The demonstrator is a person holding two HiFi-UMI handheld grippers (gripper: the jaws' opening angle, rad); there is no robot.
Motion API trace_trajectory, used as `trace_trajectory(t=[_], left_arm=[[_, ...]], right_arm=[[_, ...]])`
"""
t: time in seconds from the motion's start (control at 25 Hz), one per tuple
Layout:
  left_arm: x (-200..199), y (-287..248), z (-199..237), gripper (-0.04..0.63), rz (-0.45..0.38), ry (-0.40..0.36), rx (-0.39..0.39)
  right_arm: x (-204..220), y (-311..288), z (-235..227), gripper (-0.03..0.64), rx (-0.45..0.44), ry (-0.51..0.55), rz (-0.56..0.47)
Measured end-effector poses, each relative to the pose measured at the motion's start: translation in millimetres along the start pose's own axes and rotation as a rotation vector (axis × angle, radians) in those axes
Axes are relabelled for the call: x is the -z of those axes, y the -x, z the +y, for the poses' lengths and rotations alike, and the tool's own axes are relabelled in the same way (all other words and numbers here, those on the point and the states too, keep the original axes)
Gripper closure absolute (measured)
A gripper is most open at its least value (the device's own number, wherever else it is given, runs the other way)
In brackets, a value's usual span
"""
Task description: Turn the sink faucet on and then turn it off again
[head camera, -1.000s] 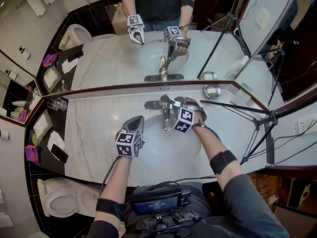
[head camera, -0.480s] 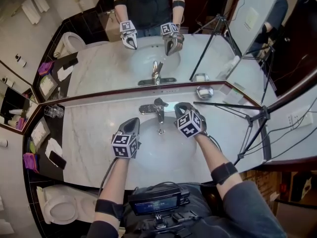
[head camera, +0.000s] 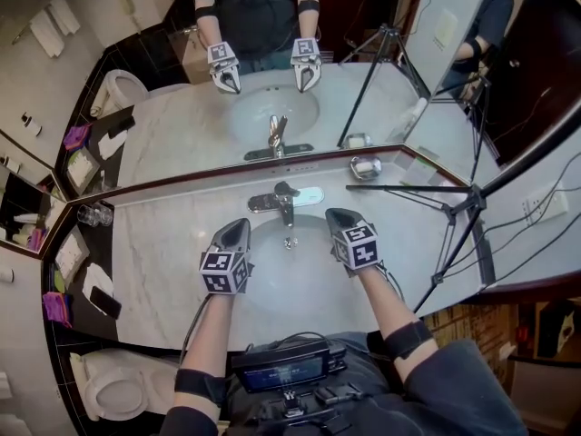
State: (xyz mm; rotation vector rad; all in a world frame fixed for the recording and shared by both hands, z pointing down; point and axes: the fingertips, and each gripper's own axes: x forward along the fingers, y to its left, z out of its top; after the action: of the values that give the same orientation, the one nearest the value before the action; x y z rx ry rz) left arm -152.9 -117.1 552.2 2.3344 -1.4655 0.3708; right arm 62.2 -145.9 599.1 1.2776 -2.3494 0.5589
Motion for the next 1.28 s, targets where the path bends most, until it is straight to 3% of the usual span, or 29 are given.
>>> trace_trajectory(t=[0.28, 0.52, 0.84, 1.08, 1.28], left_arm=[[-1, 1, -3, 0.595, -0.008, 0.014, 0.011], [0, 1, -7, 0.595, 0.002, -0.039, 0.008], [2, -2, -6, 0.595, 0.015, -0.035, 0.002], [6, -4, -5, 0.595, 0.024, -0.028, -0.002], [9, -5, 0, 0.595, 0.030, -0.020, -0.014]], right_arm=[[5, 12, -6, 0.598, 0.009, -0.061, -0.027], [10, 12, -6, 0.597, 0.010, -0.054, -0.022], [6, 4, -5, 0.597, 0.002, -0.011, -0.019], [-7, -11, 1, 0.592, 0.017, 0.182, 0.019], [-16, -37, 11, 0.525, -0.012, 0.390, 0.055]])
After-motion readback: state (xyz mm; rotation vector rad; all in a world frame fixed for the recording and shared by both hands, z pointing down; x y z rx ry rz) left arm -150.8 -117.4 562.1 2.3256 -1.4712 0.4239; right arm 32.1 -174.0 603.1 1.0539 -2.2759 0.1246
